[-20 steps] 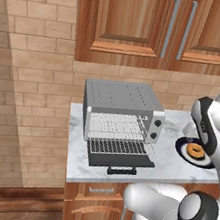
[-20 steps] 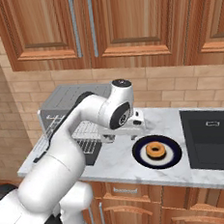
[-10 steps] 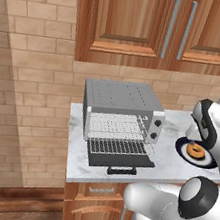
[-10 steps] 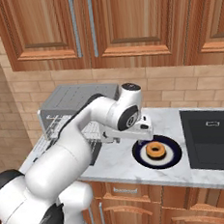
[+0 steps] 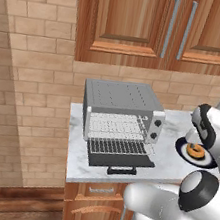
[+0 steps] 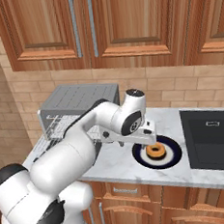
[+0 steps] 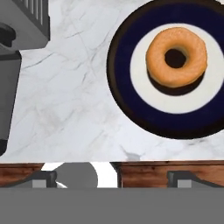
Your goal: Pick up the bagel from the plate, place it on the toaster oven rack, close the door, and set the timer.
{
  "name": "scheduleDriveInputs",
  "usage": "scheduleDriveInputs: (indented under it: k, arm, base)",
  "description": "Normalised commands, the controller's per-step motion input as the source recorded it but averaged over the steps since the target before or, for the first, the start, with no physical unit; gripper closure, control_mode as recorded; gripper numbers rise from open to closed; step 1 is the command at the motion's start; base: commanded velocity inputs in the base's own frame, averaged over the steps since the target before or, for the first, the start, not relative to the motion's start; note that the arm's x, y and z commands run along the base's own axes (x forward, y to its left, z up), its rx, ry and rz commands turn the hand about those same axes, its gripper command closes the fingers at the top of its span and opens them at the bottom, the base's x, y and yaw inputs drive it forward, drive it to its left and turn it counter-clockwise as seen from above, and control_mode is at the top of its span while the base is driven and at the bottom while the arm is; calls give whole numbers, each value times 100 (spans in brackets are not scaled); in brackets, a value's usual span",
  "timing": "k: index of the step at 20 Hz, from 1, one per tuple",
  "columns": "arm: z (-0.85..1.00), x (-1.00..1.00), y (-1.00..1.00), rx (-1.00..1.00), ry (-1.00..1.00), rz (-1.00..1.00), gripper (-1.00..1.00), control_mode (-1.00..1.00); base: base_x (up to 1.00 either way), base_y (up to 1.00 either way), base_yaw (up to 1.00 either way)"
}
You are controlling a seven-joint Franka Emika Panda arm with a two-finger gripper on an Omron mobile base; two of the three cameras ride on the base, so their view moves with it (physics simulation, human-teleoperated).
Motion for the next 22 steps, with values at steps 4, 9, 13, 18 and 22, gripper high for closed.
scheduleDriveInputs:
  k: [4,9,13,18,22]
  arm:
    - [-17,14,-10,0,1,-1,-100,-100]
    - [-10,23,-7,0,0,0,-100,-100]
    - [-8,27,-5,-1,0,0,-100,-100]
    - [-10,23,-8,-2,0,0,-100,-100]
    - [-17,13,-13,-2,0,0,-100,-100]
  base:
    - [0,0,0]
    - [0,0,0]
    - [0,0,0]
    - [0,0,0]
    - [0,0,0]
